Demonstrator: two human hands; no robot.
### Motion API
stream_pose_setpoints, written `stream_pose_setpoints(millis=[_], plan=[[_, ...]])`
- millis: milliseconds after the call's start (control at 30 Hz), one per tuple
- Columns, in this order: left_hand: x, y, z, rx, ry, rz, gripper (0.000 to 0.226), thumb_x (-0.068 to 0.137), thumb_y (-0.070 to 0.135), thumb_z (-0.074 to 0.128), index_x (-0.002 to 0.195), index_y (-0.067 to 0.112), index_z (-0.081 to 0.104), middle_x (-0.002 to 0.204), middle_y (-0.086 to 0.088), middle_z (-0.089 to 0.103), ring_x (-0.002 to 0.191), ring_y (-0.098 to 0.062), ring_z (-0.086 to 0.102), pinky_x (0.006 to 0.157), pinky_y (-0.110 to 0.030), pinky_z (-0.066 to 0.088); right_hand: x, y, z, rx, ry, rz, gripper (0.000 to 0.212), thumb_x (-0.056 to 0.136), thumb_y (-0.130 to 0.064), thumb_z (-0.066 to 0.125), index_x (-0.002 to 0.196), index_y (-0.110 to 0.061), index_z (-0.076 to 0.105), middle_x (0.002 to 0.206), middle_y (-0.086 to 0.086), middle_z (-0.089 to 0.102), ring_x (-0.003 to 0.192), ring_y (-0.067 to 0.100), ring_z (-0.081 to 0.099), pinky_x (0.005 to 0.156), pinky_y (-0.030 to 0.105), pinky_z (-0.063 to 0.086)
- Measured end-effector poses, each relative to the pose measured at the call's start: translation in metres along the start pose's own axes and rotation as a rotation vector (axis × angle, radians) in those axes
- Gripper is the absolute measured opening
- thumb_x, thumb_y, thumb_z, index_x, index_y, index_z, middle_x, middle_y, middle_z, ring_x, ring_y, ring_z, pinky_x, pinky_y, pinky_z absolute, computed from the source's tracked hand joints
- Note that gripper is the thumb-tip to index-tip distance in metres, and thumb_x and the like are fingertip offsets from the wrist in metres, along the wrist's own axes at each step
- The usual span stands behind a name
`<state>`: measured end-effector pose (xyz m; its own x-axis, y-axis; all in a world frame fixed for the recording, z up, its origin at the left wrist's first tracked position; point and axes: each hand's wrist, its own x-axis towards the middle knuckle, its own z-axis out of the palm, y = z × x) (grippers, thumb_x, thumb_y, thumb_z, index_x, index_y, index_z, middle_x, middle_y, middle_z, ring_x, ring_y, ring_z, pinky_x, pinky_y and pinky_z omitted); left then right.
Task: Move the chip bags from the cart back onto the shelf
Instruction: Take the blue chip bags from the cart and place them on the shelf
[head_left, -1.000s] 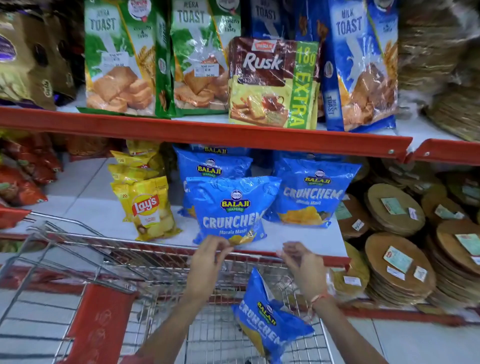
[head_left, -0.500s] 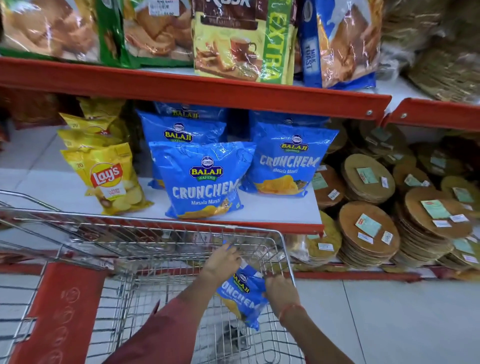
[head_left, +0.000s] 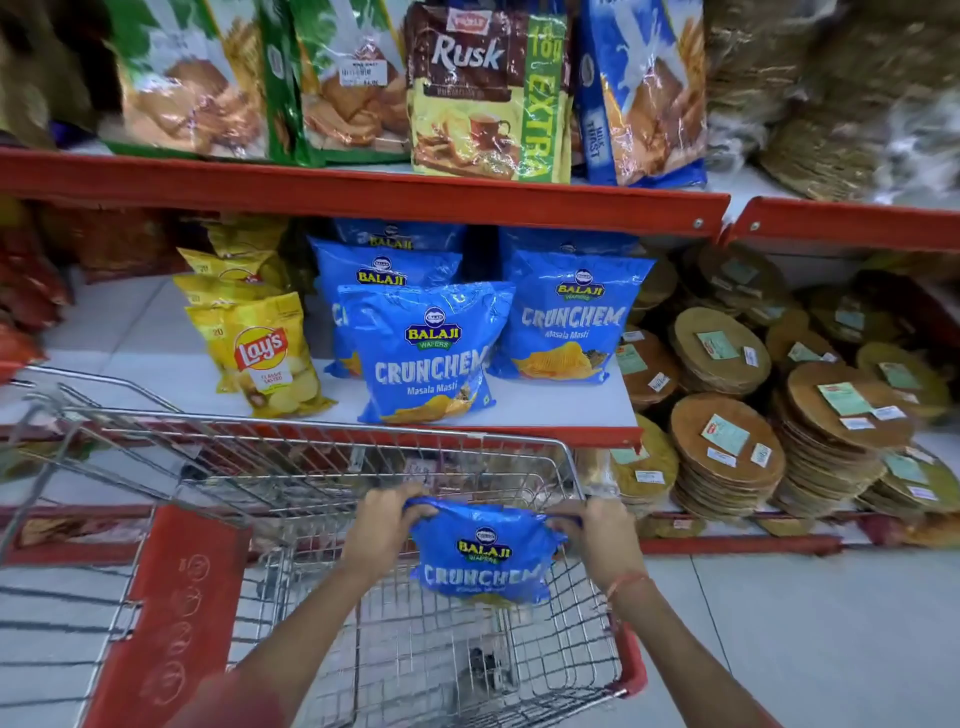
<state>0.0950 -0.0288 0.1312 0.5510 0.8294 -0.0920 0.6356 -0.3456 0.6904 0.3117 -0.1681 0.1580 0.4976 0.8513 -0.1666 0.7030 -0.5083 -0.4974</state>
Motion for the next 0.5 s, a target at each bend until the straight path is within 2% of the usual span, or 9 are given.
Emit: stream_pose_setpoints(millis=[67, 133, 200, 233, 333, 433, 500], plan=[[-0.004, 0.014, -0.017, -0.045, 0.056, 0.056, 0.006, 0.082, 0.02, 0.065, 0.08, 0.014, 0.067, 0.07, 0.001, 0.068, 0.066, -0.012, 0.06, 0.056, -0.013, 0.041, -0.008, -0.01, -0.022, 0.069, 0.09, -0.046, 0.011, 0.078, -0.019, 0.072, 0.087, -0.022, 0.075, 0.08, 0.008, 0.077, 0.068, 0.02, 0.068, 0.073, 0.033, 0.057], [-0.004, 0.034, -0.034, -0.079, 0.117, 0.115, 0.001, 0.08, 0.019, 0.067, 0.08, 0.019, 0.069, 0.069, 0.013, 0.065, 0.065, 0.002, 0.06, 0.057, -0.004, 0.041, -0.009, -0.018, -0.046, 0.118, 0.19, -0.105, 0.009, 0.076, -0.015, 0.073, 0.084, -0.019, 0.076, 0.079, 0.007, 0.078, 0.066, 0.017, 0.067, 0.066, 0.016, 0.049], [-0.003, 0.056, -0.049, -0.088, 0.196, 0.16, 0.002, 0.078, 0.02, 0.07, 0.08, 0.02, 0.07, 0.07, 0.019, 0.063, 0.066, 0.009, 0.059, 0.058, 0.0, 0.04, -0.005, -0.026, -0.071, 0.145, 0.294, -0.149, 0.007, 0.074, -0.014, 0.075, 0.081, -0.016, 0.077, 0.078, 0.007, 0.078, 0.065, 0.014, 0.067, 0.066, 0.005, 0.041], [-0.001, 0.067, -0.055, -0.095, 0.235, 0.172, 0.005, 0.077, 0.021, 0.07, 0.082, 0.02, 0.071, 0.073, 0.018, 0.064, 0.067, 0.008, 0.059, 0.058, 0.0, 0.04, -0.001, -0.03, -0.083, 0.161, 0.333, -0.167, 0.007, 0.074, -0.014, 0.075, 0.08, -0.015, 0.077, 0.078, 0.007, 0.078, 0.065, 0.013, 0.067, 0.067, 0.001, 0.04], [0.013, 0.099, -0.073, -0.084, 0.332, 0.212, 0.008, 0.077, 0.023, 0.07, 0.083, 0.018, 0.071, 0.077, 0.007, 0.071, 0.067, -0.008, 0.062, 0.057, -0.009, 0.043, 0.014, -0.037, -0.118, 0.189, 0.437, -0.221, 0.008, 0.072, -0.016, 0.076, 0.079, -0.017, 0.077, 0.075, 0.006, 0.078, 0.066, 0.015, 0.069, 0.071, 0.009, 0.042], [0.035, 0.131, -0.09, -0.072, 0.416, 0.263, 0.007, 0.075, 0.021, 0.072, 0.08, 0.016, 0.071, 0.076, 0.002, 0.074, 0.069, -0.012, 0.063, 0.057, -0.021, 0.044, 0.033, -0.038, -0.15, 0.23, 0.493, -0.28, 0.007, 0.073, -0.017, 0.076, 0.079, -0.02, 0.077, 0.076, 0.004, 0.078, 0.068, 0.014, 0.069, 0.068, 0.015, 0.049], [0.049, 0.151, -0.096, -0.064, 0.438, 0.283, 0.009, 0.075, 0.021, 0.072, 0.082, 0.015, 0.072, 0.074, 0.002, 0.073, 0.069, -0.011, 0.064, 0.057, -0.012, 0.042, 0.048, -0.036, -0.169, 0.221, 0.548, -0.306, 0.006, 0.073, -0.019, 0.075, 0.079, -0.02, 0.077, 0.078, 0.004, 0.078, 0.071, 0.018, 0.071, 0.068, 0.029, 0.054]])
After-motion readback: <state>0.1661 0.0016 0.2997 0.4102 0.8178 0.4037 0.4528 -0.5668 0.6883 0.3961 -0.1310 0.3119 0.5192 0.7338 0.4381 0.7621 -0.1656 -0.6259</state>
